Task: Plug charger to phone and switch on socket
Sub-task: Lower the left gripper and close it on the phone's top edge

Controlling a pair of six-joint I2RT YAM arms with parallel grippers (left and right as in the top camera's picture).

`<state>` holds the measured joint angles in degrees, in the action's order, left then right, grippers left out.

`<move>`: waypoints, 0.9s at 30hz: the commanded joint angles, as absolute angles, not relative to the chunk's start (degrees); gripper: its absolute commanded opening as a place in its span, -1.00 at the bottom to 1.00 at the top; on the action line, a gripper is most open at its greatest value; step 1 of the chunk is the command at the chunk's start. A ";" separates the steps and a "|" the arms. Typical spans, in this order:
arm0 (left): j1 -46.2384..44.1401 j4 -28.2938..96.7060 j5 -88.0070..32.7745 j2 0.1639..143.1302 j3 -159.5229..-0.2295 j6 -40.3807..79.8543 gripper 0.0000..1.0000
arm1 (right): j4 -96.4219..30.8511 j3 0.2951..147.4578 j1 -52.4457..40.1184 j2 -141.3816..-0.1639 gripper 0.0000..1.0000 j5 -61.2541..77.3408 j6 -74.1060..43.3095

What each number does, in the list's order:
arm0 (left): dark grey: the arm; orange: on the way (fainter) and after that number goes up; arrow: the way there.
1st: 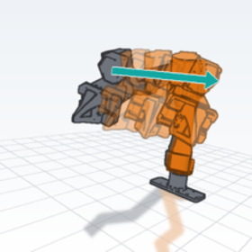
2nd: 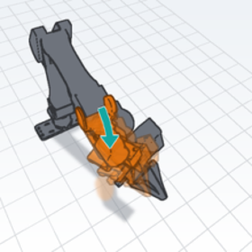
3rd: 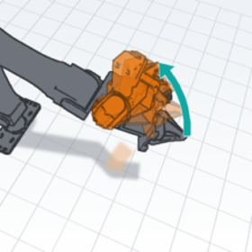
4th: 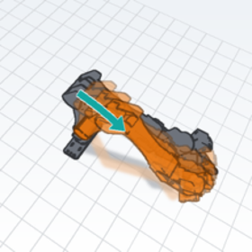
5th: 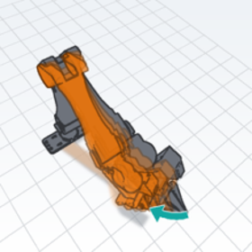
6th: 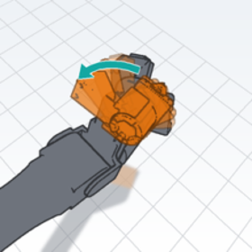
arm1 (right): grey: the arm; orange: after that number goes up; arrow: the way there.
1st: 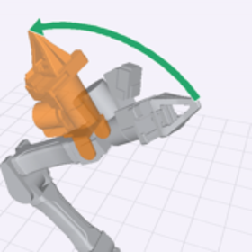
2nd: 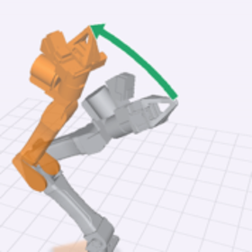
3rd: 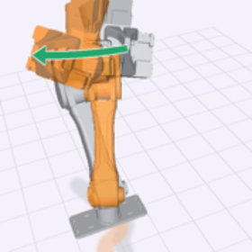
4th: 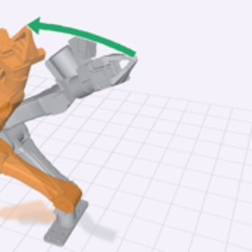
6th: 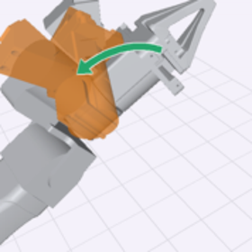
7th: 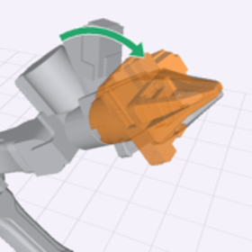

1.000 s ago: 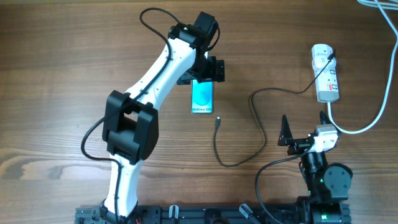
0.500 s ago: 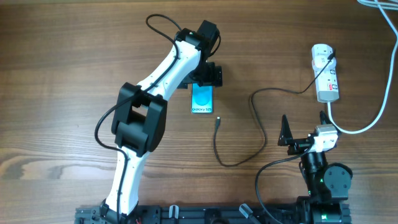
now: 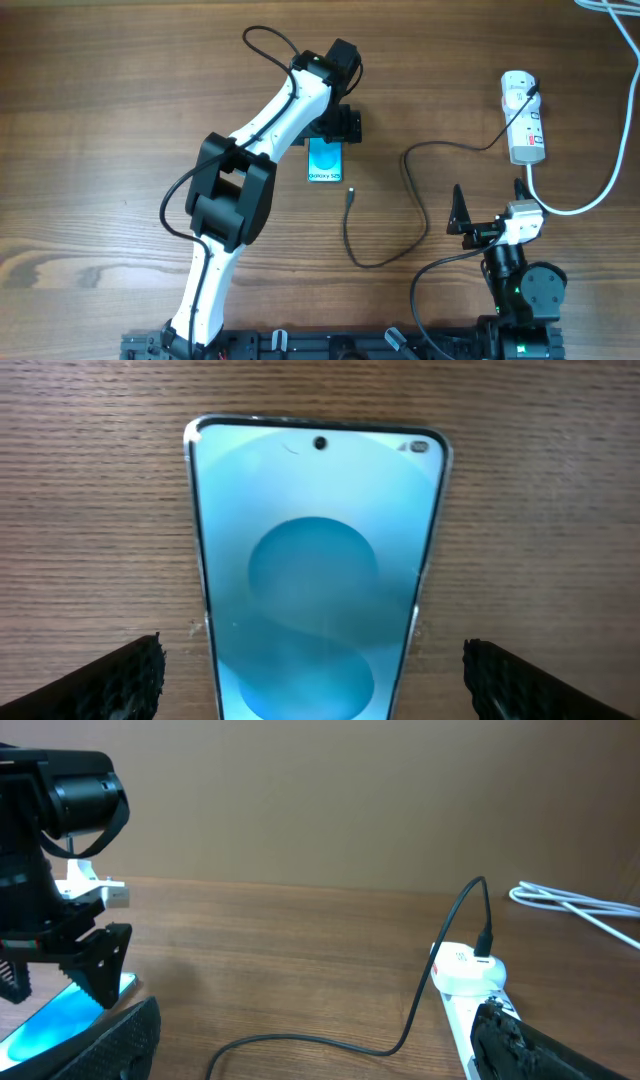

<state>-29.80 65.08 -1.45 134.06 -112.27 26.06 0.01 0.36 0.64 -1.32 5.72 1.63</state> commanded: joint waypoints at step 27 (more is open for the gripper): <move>-30.55 64.55 0.93 139.24 -111.63 27.51 1.00 | 0.21 0.30 0.86 -1.19 0.99 5.50 2.20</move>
